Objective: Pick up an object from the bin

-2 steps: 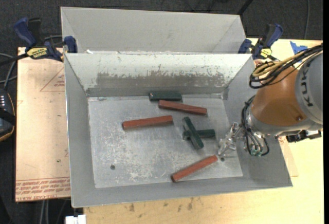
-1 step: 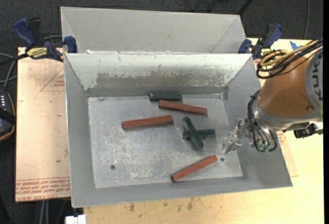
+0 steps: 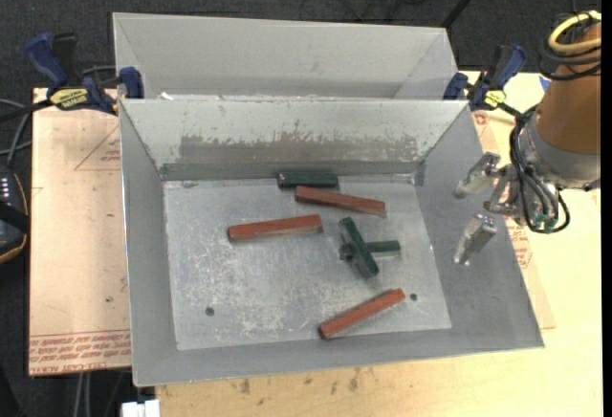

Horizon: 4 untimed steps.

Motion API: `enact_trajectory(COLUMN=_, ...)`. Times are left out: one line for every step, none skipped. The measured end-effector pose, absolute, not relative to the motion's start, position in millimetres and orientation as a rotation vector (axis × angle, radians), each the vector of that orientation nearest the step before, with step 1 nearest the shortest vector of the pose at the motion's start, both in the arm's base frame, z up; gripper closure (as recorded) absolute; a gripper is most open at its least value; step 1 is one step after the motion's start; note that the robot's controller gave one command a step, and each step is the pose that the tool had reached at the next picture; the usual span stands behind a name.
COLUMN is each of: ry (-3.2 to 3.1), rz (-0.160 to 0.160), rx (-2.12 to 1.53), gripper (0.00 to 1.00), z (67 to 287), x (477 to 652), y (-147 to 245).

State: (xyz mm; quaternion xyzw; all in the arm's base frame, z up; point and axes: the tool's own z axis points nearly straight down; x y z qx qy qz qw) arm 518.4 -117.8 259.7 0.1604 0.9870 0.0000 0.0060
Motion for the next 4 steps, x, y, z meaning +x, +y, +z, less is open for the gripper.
enact_trajectory(ry=3.098, rz=0.000, rx=0.503, gripper=0.00, z=255, x=516.9, y=-117)
enact_trajectory(ry=3.104, rz=0.000, rx=0.429, gripper=0.00, z=203, x=518.0, y=-90)
enact_trajectory(ry=3.057, rz=-0.009, rx=0.364, gripper=1.00, z=87, x=534.5, y=-61)
enact_trajectory(ry=3.106, rz=-0.001, rx=0.361, gripper=0.00, z=81, x=523.2, y=-57)
